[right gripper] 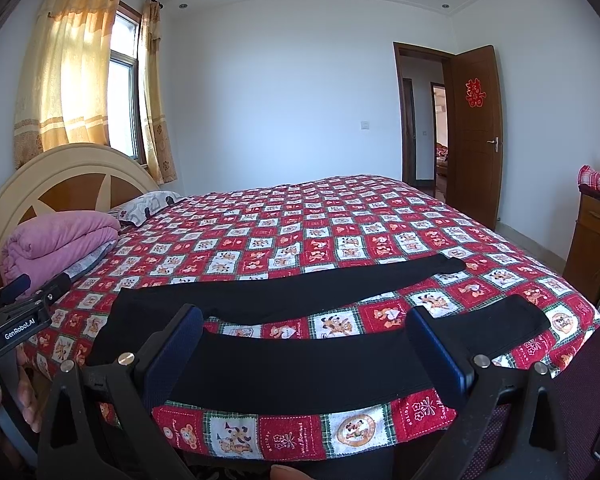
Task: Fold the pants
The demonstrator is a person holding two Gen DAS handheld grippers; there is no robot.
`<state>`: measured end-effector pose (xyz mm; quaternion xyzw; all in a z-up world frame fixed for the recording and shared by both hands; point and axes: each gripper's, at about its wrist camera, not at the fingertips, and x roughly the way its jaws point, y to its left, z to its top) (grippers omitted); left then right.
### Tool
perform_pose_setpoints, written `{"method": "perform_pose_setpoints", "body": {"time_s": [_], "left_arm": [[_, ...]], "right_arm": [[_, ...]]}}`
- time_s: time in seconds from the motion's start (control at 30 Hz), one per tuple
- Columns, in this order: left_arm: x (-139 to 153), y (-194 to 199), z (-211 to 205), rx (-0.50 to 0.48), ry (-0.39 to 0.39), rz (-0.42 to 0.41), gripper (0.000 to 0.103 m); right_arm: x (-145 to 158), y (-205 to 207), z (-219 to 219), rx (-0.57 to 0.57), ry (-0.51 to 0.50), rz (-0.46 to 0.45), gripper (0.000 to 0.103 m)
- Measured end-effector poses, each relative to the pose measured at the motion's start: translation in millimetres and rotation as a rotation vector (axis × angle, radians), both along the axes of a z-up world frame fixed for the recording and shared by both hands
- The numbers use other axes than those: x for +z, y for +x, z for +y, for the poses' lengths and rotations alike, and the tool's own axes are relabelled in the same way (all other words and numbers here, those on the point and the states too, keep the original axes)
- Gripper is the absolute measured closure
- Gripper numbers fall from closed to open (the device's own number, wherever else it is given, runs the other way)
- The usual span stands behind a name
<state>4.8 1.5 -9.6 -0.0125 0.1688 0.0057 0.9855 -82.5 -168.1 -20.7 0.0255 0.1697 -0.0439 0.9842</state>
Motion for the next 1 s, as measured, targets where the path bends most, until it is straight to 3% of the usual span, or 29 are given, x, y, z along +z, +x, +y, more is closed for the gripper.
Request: {"method": "perform_pose_setpoints", "body": {"time_s": [0.53,0.77,1.0], "left_arm": [[0,1,0,0.001,0.001,0.004,0.000],[-23,11,6,0.018,0.011,0.037,0.000],[-50,66,53,0.165,0.069,0.076,0.000]], "right_arm": [[-4,3,1,0.003,-0.003,0.017,0.001],[-14,14,0,-0.009,-0.015,0.051,0.001],[-39,39,-9,-0.059,-0.068,0.118,0.001]]}}
